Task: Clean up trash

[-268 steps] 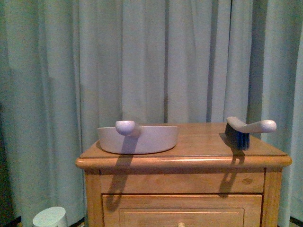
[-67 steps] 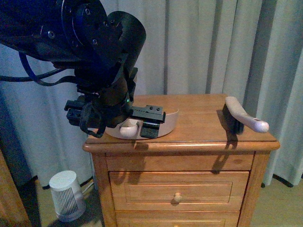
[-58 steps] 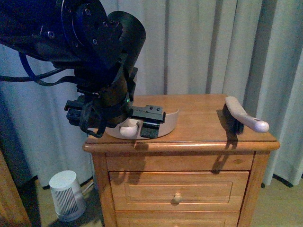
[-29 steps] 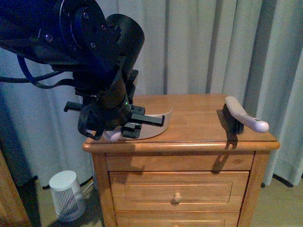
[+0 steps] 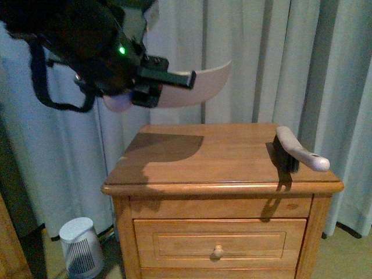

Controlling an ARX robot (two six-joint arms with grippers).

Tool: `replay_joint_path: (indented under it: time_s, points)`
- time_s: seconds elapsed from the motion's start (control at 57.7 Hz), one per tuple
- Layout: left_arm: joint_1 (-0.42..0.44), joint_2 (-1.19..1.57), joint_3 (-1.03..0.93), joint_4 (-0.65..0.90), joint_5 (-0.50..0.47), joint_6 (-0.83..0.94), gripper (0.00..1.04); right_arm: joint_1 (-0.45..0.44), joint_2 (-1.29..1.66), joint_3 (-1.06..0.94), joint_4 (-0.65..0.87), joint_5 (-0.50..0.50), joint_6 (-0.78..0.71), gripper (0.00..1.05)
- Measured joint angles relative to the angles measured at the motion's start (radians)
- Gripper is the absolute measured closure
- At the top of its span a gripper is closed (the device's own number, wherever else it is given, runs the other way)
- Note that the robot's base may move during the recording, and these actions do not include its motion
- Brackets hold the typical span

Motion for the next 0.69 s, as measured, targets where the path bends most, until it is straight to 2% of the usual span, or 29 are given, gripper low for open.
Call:
replay_joint_path:
  time_s: [0.156, 0.294, 0.381, 0.433, 0.693]
  points:
    - [0.019, -0.204, -0.146, 0.124, 0.078, 0.079, 0.77, 0.000, 0.000, 0.000, 0.000, 0.000, 0.000, 0.07]
    - [0.077, -0.465, -0.330, 0.183, 0.217, 0.118, 0.77, 0.000, 0.000, 0.000, 0.000, 0.000, 0.000, 0.07]
    - [0.144, -0.626, -0.439, 0.182, 0.303, 0.133, 0.77, 0.000, 0.000, 0.000, 0.000, 0.000, 0.000, 0.07]
    - [0.213, -0.742, -0.511, 0.173, 0.366, 0.134, 0.77, 0.000, 0.000, 0.000, 0.000, 0.000, 0.000, 0.07]
    - [0.469, -1.040, -0.669, 0.079, 0.572, 0.114, 0.77, 0.000, 0.000, 0.000, 0.000, 0.000, 0.000, 0.07]
